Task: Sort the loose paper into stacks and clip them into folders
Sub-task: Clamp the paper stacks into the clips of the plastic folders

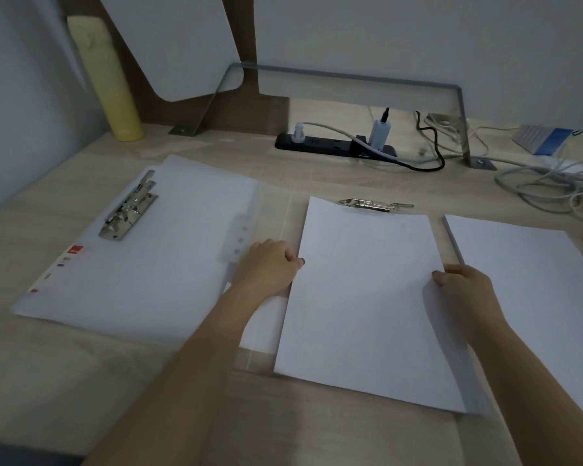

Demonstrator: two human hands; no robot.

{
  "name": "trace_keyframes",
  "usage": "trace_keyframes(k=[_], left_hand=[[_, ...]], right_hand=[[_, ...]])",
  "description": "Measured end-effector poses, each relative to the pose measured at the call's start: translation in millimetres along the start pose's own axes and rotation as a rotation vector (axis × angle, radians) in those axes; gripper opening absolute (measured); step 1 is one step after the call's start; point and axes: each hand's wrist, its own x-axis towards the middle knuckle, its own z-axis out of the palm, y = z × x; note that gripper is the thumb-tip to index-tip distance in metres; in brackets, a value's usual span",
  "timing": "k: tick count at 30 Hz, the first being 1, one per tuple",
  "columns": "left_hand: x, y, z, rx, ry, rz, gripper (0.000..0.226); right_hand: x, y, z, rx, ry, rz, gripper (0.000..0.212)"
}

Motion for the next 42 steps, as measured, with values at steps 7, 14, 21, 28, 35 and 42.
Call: trace_keyframes(k=[7, 14, 21, 28, 35, 42], left_hand=[[0, 1, -4, 0.028, 0.021, 0.003, 0.021], [1, 1, -3, 0.050, 0.004, 0.019, 0.022], [0, 1, -1, 0.051, -0.002, 0.014, 0.031], [-1, 1, 0, 0.059, 0.019, 0.012, 0.031], [-2, -4, 13, 0.076, 0.131, 0.161, 0.022], [-12, -7, 16, -0.017, 0.157, 0.174, 0.021]], right_hand=[[7, 0, 6, -0.138, 0.025, -0.111, 0.026], [12, 5, 6, -0.076, 0.001, -0.051, 0.026], [14, 7, 6, -0.105, 0.016, -0.073, 0.029], [16, 7, 4, -0.107, 0.014, -0.072, 0.028], [16, 9, 4, -0.138, 0.042, -0.068, 0.030], [17, 10, 8, -0.171, 0.044, -0.093, 0.030]])
